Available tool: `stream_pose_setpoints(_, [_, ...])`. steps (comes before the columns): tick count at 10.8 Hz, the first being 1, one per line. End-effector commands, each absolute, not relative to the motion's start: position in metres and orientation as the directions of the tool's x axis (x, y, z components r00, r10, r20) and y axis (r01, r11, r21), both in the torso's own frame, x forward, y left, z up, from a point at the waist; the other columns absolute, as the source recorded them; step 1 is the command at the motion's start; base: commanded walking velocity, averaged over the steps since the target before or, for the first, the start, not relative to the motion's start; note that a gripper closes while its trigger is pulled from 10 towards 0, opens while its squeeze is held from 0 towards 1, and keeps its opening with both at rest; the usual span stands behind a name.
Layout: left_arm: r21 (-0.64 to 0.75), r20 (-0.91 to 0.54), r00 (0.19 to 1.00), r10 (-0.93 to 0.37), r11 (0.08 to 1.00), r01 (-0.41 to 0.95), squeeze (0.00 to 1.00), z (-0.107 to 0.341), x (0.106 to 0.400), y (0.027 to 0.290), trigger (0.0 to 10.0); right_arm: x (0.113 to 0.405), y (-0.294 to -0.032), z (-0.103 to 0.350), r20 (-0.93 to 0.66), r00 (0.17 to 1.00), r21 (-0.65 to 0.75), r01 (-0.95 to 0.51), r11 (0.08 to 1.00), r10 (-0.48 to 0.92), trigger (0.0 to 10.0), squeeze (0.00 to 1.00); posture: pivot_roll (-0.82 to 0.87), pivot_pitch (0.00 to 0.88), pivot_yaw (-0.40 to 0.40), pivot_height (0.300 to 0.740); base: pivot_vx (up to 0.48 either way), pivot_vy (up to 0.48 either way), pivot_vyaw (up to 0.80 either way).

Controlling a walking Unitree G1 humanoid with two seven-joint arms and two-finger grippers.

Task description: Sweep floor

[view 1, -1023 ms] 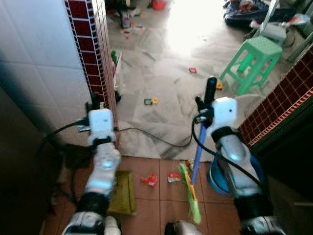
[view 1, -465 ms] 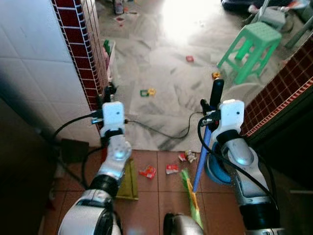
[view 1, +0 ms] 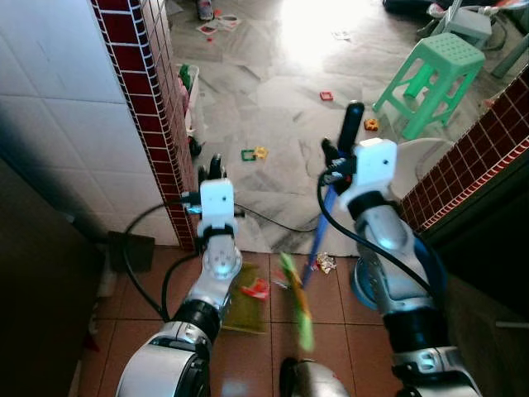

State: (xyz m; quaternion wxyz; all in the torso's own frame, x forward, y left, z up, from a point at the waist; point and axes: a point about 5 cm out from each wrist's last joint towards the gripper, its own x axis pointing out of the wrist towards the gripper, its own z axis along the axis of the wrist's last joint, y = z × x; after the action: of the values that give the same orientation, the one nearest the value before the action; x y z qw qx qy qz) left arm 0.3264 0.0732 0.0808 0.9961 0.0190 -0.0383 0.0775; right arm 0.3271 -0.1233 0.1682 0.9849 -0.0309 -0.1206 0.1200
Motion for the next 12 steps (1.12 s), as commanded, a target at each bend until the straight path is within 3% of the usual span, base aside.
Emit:
stream_pose_setpoints(1, [-0.024, -0.075, 0.993, 0.095, 0.995, -0.097, 0.00, 0.057, 0.310, 0.049, 10.0, 0.329, -0.123, 0.171, 0.241, 0.937, -0.084, -0.241, 0.967, 0.254, 10.0, 0.00, -0.11, 0.195, -0.076, 0.740, 0.000, 0.000, 0.00])
stream_pose_setpoints(6, [-0.015, -0.088, 0.994, 0.061, 0.998, -0.062, 0.00, 0.058, 0.316, 0.050, 10.0, 0.332, -0.115, 0.161, 0.147, 0.929, 0.067, -0.353, 0.933, 0.341, 10.0, 0.00, -0.12, 0.165, -0.070, 0.740, 0.000, 0.000, 0.00])
stream_pose_setpoints(8, [0.007, -0.096, 0.994, 0.053, 0.999, -0.052, 0.00, 0.057, 0.317, 0.050, 10.0, 0.331, -0.109, 0.182, 0.191, 0.868, 0.160, -0.489, 0.858, 0.459, 10.0, 0.00, -0.12, 0.157, -0.068, 0.740, 0.000, 0.000, 0.00])
stream_pose_setpoints(9, [0.021, -0.099, 0.994, 0.054, 0.998, -0.053, 0.00, 0.056, 0.317, 0.053, 10.0, 0.331, -0.110, 0.203, 0.254, 0.805, -0.040, -0.544, 0.838, 0.535, 10.0, 0.00, -0.12, 0.157, -0.070, 0.740, 0.000, 0.000, 0.00])
stream_pose_setpoints(11, [0.044, -0.117, 0.986, 0.115, 0.993, -0.111, 0.00, 0.053, 0.319, 0.065, 10.0, 0.335, -0.114, 0.232, 0.313, 0.720, -0.251, -0.566, 0.786, 0.619, 10.0, 0.00, -0.12, 0.161, -0.074, 0.740, 0.000, 0.000, 0.00])
stream_pose_setpoints(12, [0.039, -0.111, 0.979, 0.174, 0.985, -0.170, 0.00, 0.054, 0.321, 0.073, 10.0, 0.339, -0.119, 0.236, 0.324, 0.718, -0.290, -0.545, 0.787, 0.616, 10.0, 0.00, -0.11, 0.164, -0.076, 0.740, 0.000, 0.000, 0.00])
